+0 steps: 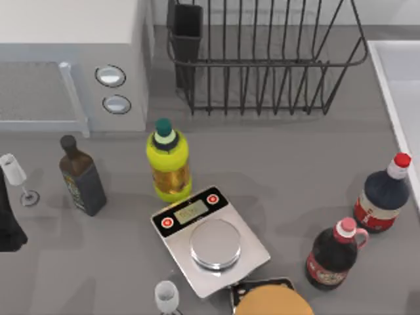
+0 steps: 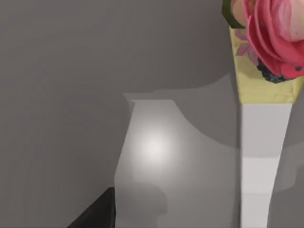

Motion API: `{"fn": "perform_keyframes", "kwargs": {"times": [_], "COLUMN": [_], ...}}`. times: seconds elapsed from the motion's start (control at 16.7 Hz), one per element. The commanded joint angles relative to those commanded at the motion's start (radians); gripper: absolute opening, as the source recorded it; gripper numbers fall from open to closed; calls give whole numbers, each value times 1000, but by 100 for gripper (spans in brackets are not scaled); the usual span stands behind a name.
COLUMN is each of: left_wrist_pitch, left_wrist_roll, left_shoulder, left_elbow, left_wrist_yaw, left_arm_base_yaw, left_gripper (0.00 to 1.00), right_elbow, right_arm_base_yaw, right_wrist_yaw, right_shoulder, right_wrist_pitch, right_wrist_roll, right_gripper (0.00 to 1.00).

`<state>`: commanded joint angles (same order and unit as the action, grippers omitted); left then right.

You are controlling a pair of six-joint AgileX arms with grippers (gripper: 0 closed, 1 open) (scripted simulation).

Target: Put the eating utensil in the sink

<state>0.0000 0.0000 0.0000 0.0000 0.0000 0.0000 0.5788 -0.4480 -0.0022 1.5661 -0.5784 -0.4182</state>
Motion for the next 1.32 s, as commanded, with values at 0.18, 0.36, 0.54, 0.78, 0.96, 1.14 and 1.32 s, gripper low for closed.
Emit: {"fn": "perform_keyframes", "kwargs": {"times": [0.18, 0.36, 0.54, 0.78, 0.96, 1.14, 1.32], "left_wrist_pitch": [0, 0, 0, 0, 0, 0, 0], "left_wrist_roll": [0, 0, 0, 0, 0, 0, 0], "left_shoulder": [0, 0, 0, 0, 0, 0, 0], "left_elbow": [0, 0, 0, 0, 0, 0, 0], "left_wrist_yaw": [0, 0, 0, 0, 0, 0, 0], "left_arm_base_yaw": [0, 0, 0, 0, 0, 0, 0], "left_gripper": [100, 100, 100, 100, 100, 100, 100], "right_elbow": [0, 0, 42, 97, 187, 279, 331], "right_arm_base_yaw": [0, 0, -4, -5, -6, -8, -9], "right_wrist_yaw": [0, 0, -13, -13, -13, -13, -12], "right_shoulder": [0, 0, -73, -96, -147, -205, -246], "right_wrist_pitch": [0, 0, -87, -161, -321, -480, -550], "right_wrist_roll": [0, 0, -3, -9, -13, -13, -11], "right_gripper": [0, 0, 0, 0, 0, 0, 0]}}
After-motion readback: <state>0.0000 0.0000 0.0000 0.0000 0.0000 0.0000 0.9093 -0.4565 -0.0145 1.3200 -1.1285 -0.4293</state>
